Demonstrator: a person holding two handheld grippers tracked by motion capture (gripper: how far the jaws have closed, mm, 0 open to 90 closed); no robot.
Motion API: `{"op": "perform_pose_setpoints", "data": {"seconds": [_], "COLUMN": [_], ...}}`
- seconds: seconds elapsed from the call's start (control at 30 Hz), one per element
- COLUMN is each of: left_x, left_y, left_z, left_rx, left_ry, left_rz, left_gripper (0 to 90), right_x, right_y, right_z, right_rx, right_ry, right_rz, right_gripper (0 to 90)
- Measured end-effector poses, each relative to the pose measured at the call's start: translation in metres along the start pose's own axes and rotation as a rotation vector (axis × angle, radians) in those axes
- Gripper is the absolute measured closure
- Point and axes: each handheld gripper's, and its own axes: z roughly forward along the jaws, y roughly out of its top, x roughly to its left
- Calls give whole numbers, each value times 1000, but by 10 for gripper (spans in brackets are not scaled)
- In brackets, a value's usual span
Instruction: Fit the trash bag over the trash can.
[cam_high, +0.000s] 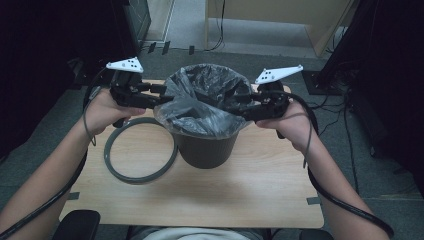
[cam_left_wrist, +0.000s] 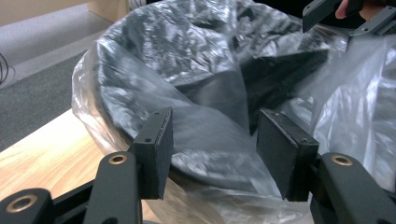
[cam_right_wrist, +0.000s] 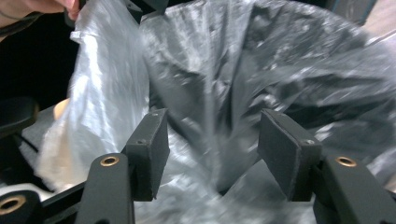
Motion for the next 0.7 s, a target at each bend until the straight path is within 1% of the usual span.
{"op": "perform_pose_setpoints", "data": {"seconds": [0.1,0.13,0.2,0.27,0.33,0.4,0.5,0.57,0.6,0.67,0.7], "left_x": [-9,-14,-21,-29,-36,-41,-50,-53,-54,-53,-52], "left_y": [-4,-7,-14,-21,-28,-33,-38,-36,-35,-30,-27], "left_z": [-6,-9,-13,-17,-22,-25,-29,-30,-29,-27,-26], "left_rx": [4,-1,-16,-39,-56,-57,-63,-72,-74,-69,-64], "left_ry": [-12,-19,-17,-24,-17,-20,-21,-27,-23,-15,-4], "left_rz": [-10,-6,13,13,13,19,39,55,61,74,79], "left_gripper": [434,428,413,411,405,397,391,391,391,394,398], "right_x": [9,12,20,28,33,41,51,57,62,67,68], "right_y": [-8,-11,-17,-24,-30,-36,-41,-40,-38,-30,-27], "right_z": [-5,-8,-13,-18,-21,-25,-28,-29,-31,-33,-32], "right_rx": [-6,-11,-30,-56,-69,-87,-96,-100,-106,-116,-114], "right_ry": [7,5,4,-1,-8,-7,8,-15,-28,-36,-35], "right_rz": [-7,-10,-18,-24,-29,-33,-44,-82,-112,-144,-154], "right_gripper": [415,405,399,392,386,382,376,371,372,376,376]}}
